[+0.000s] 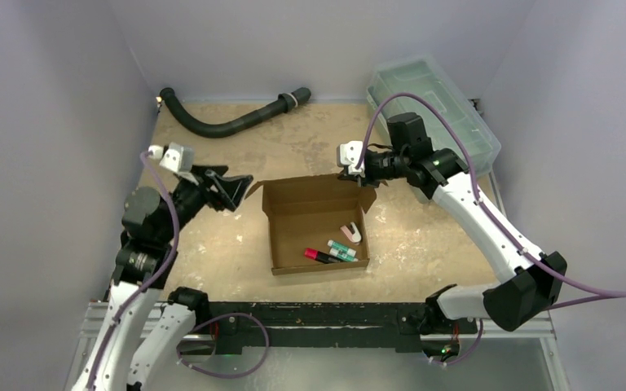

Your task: Fold the paper box

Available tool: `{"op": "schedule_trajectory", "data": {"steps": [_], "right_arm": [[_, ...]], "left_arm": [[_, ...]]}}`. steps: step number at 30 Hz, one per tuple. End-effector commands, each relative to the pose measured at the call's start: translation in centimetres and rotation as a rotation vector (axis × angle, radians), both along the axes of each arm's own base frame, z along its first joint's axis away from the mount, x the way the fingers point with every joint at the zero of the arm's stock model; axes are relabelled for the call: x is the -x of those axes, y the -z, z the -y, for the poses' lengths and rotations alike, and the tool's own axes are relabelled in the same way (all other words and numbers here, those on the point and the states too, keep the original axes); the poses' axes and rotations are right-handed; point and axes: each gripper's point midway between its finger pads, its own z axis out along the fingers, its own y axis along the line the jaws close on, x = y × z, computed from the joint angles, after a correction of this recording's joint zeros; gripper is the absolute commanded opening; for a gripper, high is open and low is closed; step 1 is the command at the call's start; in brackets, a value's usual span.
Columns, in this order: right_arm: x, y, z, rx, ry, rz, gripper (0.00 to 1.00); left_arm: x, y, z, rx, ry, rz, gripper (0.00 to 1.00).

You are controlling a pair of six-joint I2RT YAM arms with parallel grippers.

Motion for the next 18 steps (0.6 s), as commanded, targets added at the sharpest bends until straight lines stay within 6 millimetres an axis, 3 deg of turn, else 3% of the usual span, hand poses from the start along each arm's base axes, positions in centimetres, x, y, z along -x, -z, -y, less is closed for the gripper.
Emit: {"op": "schedule_trajectory", "data": {"steps": [1,4,9,13,18], "right_arm": [[1.5,2.2,0.3,0.038,-0.010,-0.115,0.03],[1.4,2.2,0.3,0.038,-0.006,-0.116,0.03],[1.3,2.3,0.3,0.037,-0.004,-0.123,0.03],[1.3,2.4,0.2,0.036,-0.007,-0.133,0.03],[1.2,2.5,0.1,0.038,-0.001,-0.140,0.03]], "left_arm": [[-1.6,-4.0,3.7,-0.272,0.289,0.227,0.72],[-2.6,-4.4,5.4,-0.389,0.429,0.305,0.72],[-3.1,-5.5,8.1,-0.439,0.565,0.447,0.73],[-2.7,-4.4,11.7,-0.583,0.646,0.521,0.74],[-2.9,-2.8,13.1,-0.651,0.710,0.509,0.68]]}}
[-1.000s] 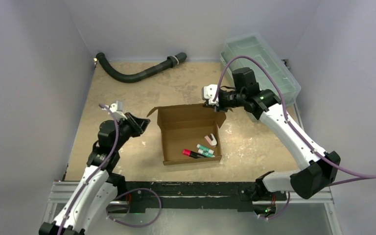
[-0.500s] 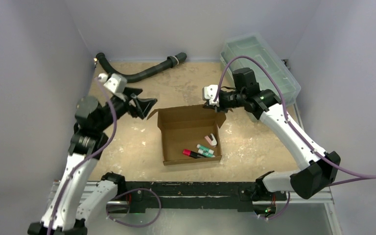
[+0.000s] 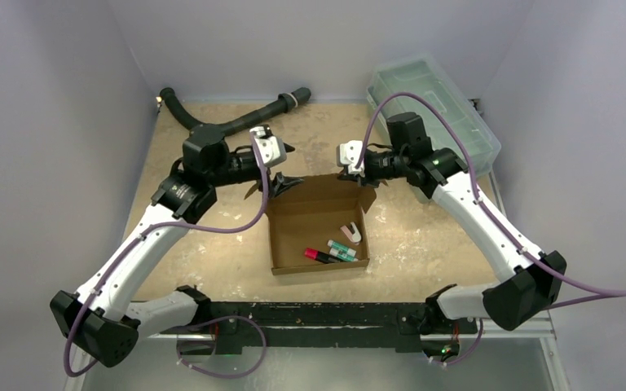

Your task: Fold the paper box

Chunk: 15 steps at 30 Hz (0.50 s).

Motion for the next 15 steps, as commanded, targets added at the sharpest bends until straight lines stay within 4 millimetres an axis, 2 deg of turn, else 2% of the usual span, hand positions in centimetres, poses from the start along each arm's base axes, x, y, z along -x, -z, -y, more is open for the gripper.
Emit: {"op": "schedule_trajectory", "data": {"steps": [1,5,15], "right_arm": [[1.1,2.4,0.2,0.039,0.003,-0.134,0.03],[1.0,2.6,0.1,0.042,0.003,-0.146,0.04],[0.9,2.9,-0.1,0.049,-0.002,-0.161,0.04]], "left_arm": [[-0.4,-0.7,0.3,-0.076,0.036,0.141,0.65],[-0.7,0.3,0.6,-0.117,0.043,0.138,0.49],[-0.4,2.5,1.8,-0.215,0.061,0.117,0.28]]}}
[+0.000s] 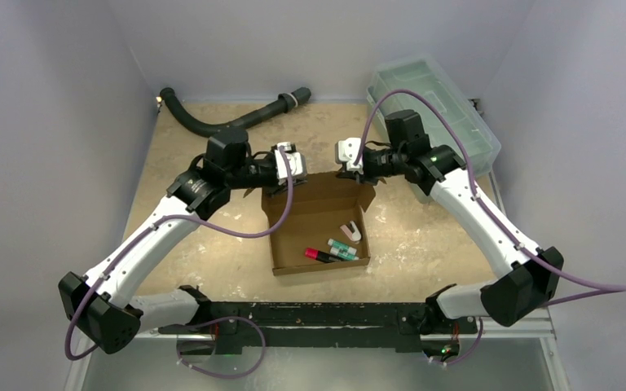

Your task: Fold the paper box

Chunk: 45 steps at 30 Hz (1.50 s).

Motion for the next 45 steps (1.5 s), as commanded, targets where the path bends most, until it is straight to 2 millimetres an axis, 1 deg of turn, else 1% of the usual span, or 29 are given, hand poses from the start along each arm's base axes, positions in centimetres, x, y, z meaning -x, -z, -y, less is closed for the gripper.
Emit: {"op": "schedule_trajectory", "data": {"steps": [1,5,8,9,10,11,12,13,14,15,16,18,19,20,22,23,25,26,27,28,29,32,35,36,38,41,43,45], "right_arm": [[1.4,2.9,0.2,0.050,0.000,-0.153,0.04],[1.3,2.9,0.2,0.052,0.002,-0.155,0.04],[1.3,2.9,0.2,0.052,0.003,-0.156,0.05],[1.3,2.8,0.2,0.051,0.005,-0.153,0.06],[1.2,2.7,0.2,0.050,0.010,-0.151,0.10],[1.1,2.6,0.2,0.046,0.021,-0.156,0.17],[1.0,2.3,0.2,0.040,0.037,-0.160,0.29],[0.9,1.6,0.1,0.026,0.053,-0.163,0.43],[1.1,0.6,-0.1,-0.005,0.045,-0.171,0.55],[1.5,-0.5,0.0,-0.030,0.032,-0.168,0.65],[1.9,-1.6,0.3,-0.055,0.022,-0.170,0.72],[2.0,-3.7,1.9,-0.116,0.039,-0.162,0.83],[2.5,-4.6,2.4,-0.148,0.035,-0.156,0.89],[2.1,-5.2,3.6,-0.177,0.066,-0.140,0.93],[2.4,-6.4,5.3,-0.236,0.113,-0.098,0.98],[2.1,-6.4,6.1,-0.260,0.147,-0.086,0.99],[1.5,-6.5,7.5,-0.317,0.222,-0.065,0.97],[0.9,-5.5,8.1,-0.347,0.271,-0.080,0.96],[0.4,-5.8,8.9,-0.380,0.319,-0.061,0.94],[-0.4,-4.5,9.7,-0.398,0.378,-0.062,0.91],[-1.0,-3.9,10.1,-0.417,0.414,-0.051,0.85],[-2.4,-1.8,10.5,-0.427,0.466,-0.049,0.51],[-3.4,0.1,10.8,-0.413,0.489,-0.044,0.31],[-3.6,0.7,10.9,-0.400,0.485,-0.032,0.27],[-3.5,1.7,10.8,-0.385,0.465,-0.018,0.21],[-2.7,3.4,10.1,-0.361,0.380,0.007,0.16],[-2.9,4.3,9.9,-0.360,0.376,0.024,0.15],[-3.7,4.7,9.7,-0.359,0.408,0.036,0.12]], "left_arm": [[-0.4,-1.0,0.3,-0.027,0.001,0.053,0.25],[-0.3,-0.8,0.3,-0.044,-0.007,0.059,0.15],[-0.6,-0.4,0.1,-0.059,-0.022,0.062,0.03],[-0.6,-0.4,0.1,-0.061,-0.025,0.063,0.00],[-0.7,-0.3,0.0,-0.063,-0.030,0.064,0.00],[-0.8,-0.4,0.0,-0.065,-0.038,0.066,0.00],[-0.9,-0.5,-0.1,-0.064,-0.047,0.070,0.00],[-1.0,-0.6,-0.3,-0.064,-0.061,0.073,0.00],[-1.3,-0.8,-0.5,-0.061,-0.082,0.076,0.00],[-1.4,-1.1,-0.7,-0.055,-0.097,0.084,0.00],[-1.4,-1.1,-0.8,-0.054,-0.107,0.085,0.00],[-1.5,-1.3,-1.2,-0.041,-0.136,0.101,0.00],[-1.6,-1.3,-1.5,-0.037,-0.152,0.103,0.00],[-1.6,-1.1,-1.7,-0.037,-0.165,0.106,0.00],[-1.8,-0.8,-2.0,-0.040,-0.192,0.104,0.00],[-1.9,-0.8,-2.2,-0.040,-0.205,0.104,0.00],[-2.1,-0.8,-2.5,-0.036,-0.229,0.101,0.00],[-2.2,-0.8,-2.6,-0.034,-0.239,0.102,0.00],[-2.2,-0.9,-2.7,-0.030,-0.244,0.103,0.00],[-2.1,-0.7,-2.7,-0.027,-0.248,0.100,0.00],[-2.1,-0.6,-2.8,-0.022,-0.251,0.102,0.00],[-1.9,-0.3,-2.9,-0.015,-0.253,0.101,0.00],[-1.6,-0.6,-3.2,-0.001,-0.260,0.115,0.00],[-1.6,-0.7,-3.3,0.005,-0.263,0.120,0.00],[-1.5,-1.0,-3.3,0.017,-0.263,0.127,0.00],[-1.4,-1.1,-3.1,0.031,-0.259,0.126,0.00],[-1.5,-1.0,-3.0,0.038,-0.256,0.121,0.00],[-1.6,-1.0,-3.0,0.046,-0.256,0.116,0.00]]}}
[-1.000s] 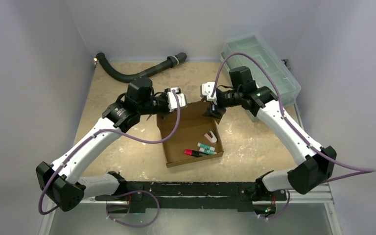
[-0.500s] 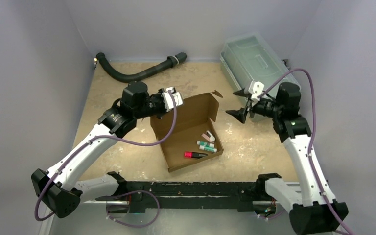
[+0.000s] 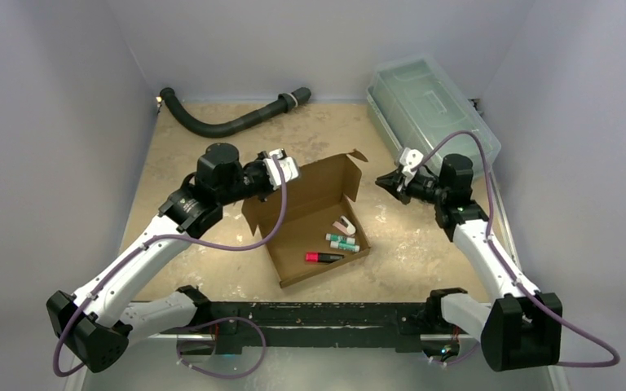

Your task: Fold the paper box

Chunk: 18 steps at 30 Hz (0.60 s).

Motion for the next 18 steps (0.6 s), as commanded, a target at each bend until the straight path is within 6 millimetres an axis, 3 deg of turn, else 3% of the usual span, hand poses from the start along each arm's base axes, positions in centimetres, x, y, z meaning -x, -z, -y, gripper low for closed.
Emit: {"op": "schedule_trajectory", "data": {"steps": [1,4,7,18], "right_arm": [[-1.7,-0.9,-0.7,0.008,0.015,0.135,0.11],[-3.1,-0.6,-1.0,0.004,0.078,0.126,0.09],[-4.0,-0.3,-1.5,0.000,0.116,0.133,0.00],[-6.6,0.2,-4.6,-0.046,0.168,0.122,0.00]], "left_arm": [[-0.4,-2.1,0.2,0.075,-0.006,0.043,0.00],[-0.7,-2.4,0.0,0.090,-0.022,0.044,0.00],[-1.4,-2.6,-0.5,0.118,-0.046,0.035,0.00],[-2.9,-3.1,-1.0,0.196,-0.066,0.008,0.00]]}}
